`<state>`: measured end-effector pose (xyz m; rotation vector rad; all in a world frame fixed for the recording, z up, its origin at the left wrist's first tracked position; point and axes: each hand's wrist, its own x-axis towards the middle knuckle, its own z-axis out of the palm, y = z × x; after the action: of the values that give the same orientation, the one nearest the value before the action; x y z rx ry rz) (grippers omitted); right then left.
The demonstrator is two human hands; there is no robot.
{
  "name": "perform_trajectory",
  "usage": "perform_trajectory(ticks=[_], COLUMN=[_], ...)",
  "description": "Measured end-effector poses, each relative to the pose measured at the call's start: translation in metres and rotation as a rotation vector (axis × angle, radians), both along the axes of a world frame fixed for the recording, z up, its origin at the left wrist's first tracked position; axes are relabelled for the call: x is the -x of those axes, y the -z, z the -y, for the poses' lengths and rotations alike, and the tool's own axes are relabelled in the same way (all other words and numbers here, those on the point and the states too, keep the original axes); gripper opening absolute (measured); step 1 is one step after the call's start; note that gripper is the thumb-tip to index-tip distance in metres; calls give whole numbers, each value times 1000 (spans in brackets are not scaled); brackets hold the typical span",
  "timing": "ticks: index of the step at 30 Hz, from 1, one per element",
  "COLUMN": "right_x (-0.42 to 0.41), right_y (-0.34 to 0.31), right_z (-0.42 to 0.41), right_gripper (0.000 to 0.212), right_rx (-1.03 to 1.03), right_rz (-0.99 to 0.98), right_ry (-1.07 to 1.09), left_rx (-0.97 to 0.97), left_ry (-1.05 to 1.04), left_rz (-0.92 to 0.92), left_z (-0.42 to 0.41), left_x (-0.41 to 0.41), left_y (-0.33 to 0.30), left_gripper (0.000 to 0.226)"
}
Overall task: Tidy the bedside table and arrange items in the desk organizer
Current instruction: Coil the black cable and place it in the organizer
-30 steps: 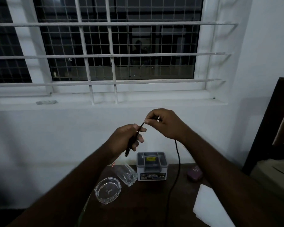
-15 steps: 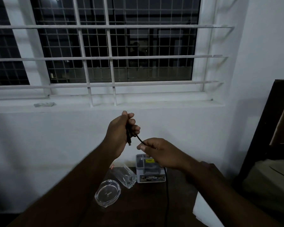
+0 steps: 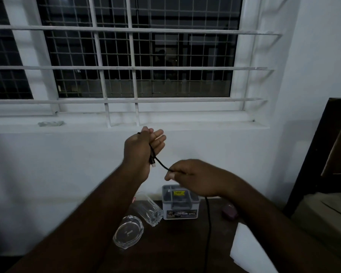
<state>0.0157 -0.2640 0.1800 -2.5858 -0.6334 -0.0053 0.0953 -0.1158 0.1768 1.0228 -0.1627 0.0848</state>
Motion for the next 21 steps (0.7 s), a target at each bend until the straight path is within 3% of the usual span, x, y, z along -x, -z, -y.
perform_trajectory(ticks=[4,8,10,12,15,18,21], right_x=[-1,-22,-36,-49,-57,-51,-30], right_y=[-22,-40,-40,-29,6,45,59], right_z=[12,23,30,37,38,24,5], right_gripper=[22,17,15,16,21,25,27], right_rx=[-65,-77,-152,-308,-415,-346,-365], right_rz=[89,263,344,362,239,61,-86], right_ry=[42,54,73,119,157,134,85], left_rx=[-494,-610,-522,-315,-23,116,122], left_ry=[-43,284,455,575,670,588,302], left_rz=[167,115,61,-26,-74,-68,-30], left_z=[-5,-5,-5,-6,-9,-8,-3], left_x=[10,21,25,27,27,22,14], left_y=[20,22,22,21,15,8,10], left_gripper=[30,39,40,38,30,30,29])
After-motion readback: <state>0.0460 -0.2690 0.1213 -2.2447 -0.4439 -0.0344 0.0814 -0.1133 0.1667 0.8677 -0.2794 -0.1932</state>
